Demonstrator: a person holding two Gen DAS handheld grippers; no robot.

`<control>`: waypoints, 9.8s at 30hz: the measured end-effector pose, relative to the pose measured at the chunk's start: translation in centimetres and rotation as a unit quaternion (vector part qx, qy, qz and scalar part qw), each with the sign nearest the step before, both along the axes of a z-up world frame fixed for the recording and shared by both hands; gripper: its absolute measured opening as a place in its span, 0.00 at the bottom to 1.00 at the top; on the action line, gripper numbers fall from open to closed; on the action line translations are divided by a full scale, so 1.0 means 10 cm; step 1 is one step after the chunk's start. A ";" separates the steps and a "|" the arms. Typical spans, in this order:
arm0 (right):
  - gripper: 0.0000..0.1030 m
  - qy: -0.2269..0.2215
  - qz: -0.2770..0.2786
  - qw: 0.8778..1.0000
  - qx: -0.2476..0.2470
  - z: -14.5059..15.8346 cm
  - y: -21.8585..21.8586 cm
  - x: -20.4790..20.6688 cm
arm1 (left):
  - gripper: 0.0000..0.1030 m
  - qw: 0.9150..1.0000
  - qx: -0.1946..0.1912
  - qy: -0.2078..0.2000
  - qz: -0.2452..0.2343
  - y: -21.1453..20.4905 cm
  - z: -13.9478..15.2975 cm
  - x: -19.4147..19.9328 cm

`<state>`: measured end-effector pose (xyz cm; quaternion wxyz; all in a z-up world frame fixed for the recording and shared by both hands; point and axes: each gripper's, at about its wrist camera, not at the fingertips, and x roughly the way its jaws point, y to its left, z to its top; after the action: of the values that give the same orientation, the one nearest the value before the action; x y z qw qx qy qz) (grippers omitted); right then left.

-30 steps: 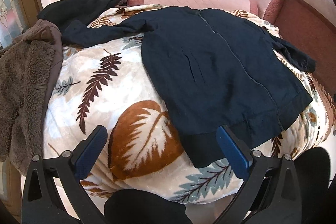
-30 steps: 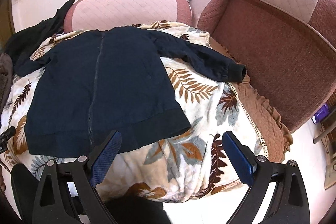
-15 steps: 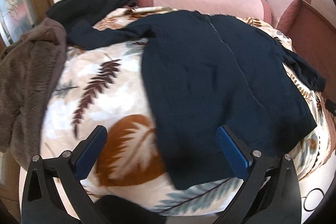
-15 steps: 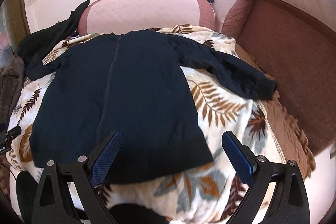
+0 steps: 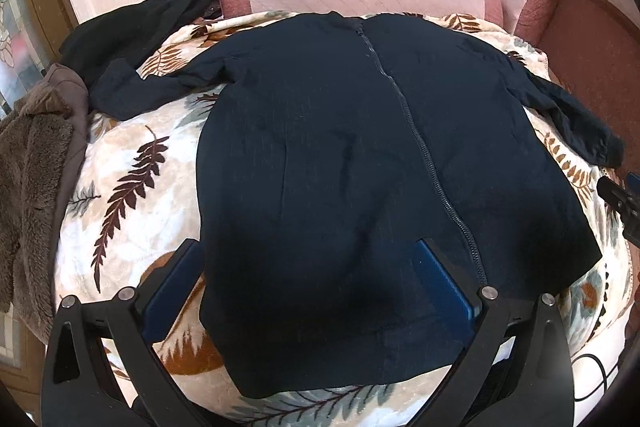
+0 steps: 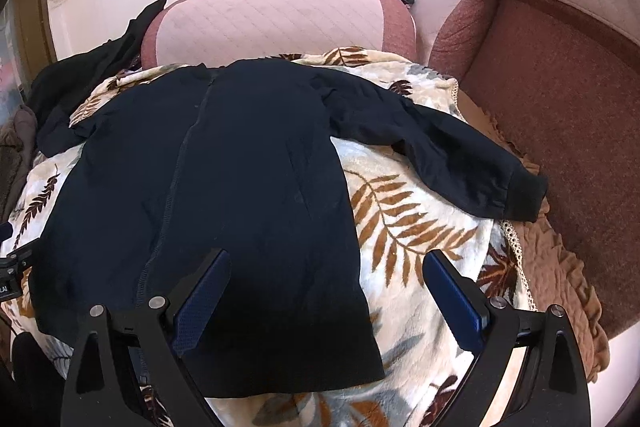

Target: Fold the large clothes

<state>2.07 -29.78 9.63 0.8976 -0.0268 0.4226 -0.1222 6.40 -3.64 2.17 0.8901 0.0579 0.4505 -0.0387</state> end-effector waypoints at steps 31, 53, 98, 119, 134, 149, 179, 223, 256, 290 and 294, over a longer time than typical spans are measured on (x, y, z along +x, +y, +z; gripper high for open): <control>0.94 0.016 0.009 0.999 0.026 -0.12 -0.02 0.08 | 1.00 1.000 0.009 0.007 0.002 0.01 -0.03 -0.01; 0.94 -0.036 -0.233 0.968 0.090 0.00 -1.65 0.15 | 1.00 0.998 0.014 0.049 0.021 0.16 -0.29 0.23; 0.11 -0.010 0.139 0.966 0.216 -0.13 2.08 2.91 | 1.00 0.992 -0.039 0.019 0.122 1.93 -0.25 1.31; 0.61 0.013 0.010 0.948 0.319 -0.75 0.69 2.17 | 1.00 0.993 -0.078 0.066 0.050 0.86 -0.32 2.22; 0.61 -0.027 -0.078 0.890 0.448 -1.14 -0.38 1.57 | 0.01 0.964 -0.194 0.083 0.165 0.84 -0.31 2.99; 0.59 -0.101 -0.156 0.815 0.549 -1.38 -0.66 2.01 | 0.58 0.957 -0.236 0.143 0.089 0.58 -0.56 2.69; 0.04 -0.108 -0.190 0.850 0.479 -1.32 -0.97 2.14 | 0.12 0.951 -0.250 0.149 0.101 0.39 -0.72 3.06; 0.39 0.110 0.124 0.924 0.344 -1.19 2.10 2.61 | 0.60 0.953 -0.066 0.167 0.243 2.99 -0.34 3.99; 0.43 0.108 0.105 0.876 0.458 -1.14 1.69 1.57 | 0.66 0.951 -0.112 0.087 0.275 3.27 -0.06 2.36; 0.43 0.121 0.107 0.879 0.449 -1.07 1.81 1.30 | 0.84 0.959 -0.144 -0.041 0.242 3.56 0.44 0.85; 0.43 0.136 0.103 0.875 0.454 -1.16 1.80 1.28 | 0.84 0.966 -0.035 -0.002 0.255 3.26 0.26 1.58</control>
<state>14.84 -11.78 -1.94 0.7525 0.3236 0.5444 0.1808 22.15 28.91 4.75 0.8731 -0.0903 0.4465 0.1738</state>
